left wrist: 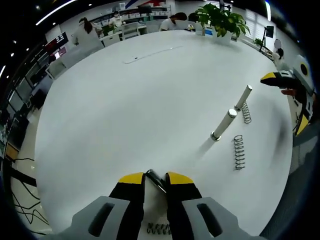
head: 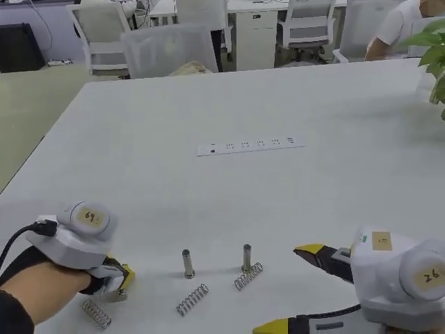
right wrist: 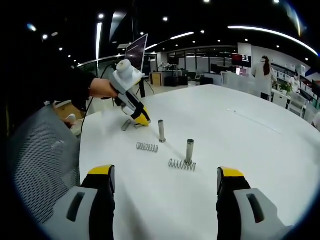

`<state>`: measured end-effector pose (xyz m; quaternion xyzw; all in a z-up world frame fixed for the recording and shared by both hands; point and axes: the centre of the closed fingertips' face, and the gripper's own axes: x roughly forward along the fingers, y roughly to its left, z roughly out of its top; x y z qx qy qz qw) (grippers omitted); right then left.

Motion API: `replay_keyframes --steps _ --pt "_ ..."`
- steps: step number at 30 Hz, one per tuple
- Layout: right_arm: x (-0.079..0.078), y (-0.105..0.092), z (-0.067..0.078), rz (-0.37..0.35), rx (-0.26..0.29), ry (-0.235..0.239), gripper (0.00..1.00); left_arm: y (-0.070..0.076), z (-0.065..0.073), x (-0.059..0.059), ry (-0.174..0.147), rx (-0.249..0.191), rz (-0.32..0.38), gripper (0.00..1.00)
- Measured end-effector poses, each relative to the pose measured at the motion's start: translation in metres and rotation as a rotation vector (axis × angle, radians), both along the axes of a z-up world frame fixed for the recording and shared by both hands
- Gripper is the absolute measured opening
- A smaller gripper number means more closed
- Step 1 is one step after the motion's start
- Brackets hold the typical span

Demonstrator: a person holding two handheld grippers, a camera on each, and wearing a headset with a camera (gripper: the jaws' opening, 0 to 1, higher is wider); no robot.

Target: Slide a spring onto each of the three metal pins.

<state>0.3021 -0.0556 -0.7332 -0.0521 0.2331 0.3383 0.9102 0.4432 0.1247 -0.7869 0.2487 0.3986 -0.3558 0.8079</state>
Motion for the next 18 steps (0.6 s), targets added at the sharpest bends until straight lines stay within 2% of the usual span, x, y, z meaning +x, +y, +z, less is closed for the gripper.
replay_keyframes --steps 5,12,16,18 --pt "0.0003 -0.0006 0.0008 -0.004 0.002 -0.002 0.83 -0.0027 0.0009 0.003 -0.014 0.024 -0.021 0.04" --pt "0.0002 -0.0007 0.0008 -0.007 0.005 0.0 0.83 -0.0054 -0.0006 0.002 -0.03 0.052 -0.069 0.04" --pt "0.0 -0.0009 0.0008 -0.006 0.004 0.001 0.82 -0.0039 -0.0011 0.0031 -0.033 0.063 -0.064 0.02" --pt "0.0 -0.0005 0.0011 -0.006 0.005 0.0 0.82 -0.0017 -0.0012 0.0043 -0.034 0.067 -0.048 0.06"
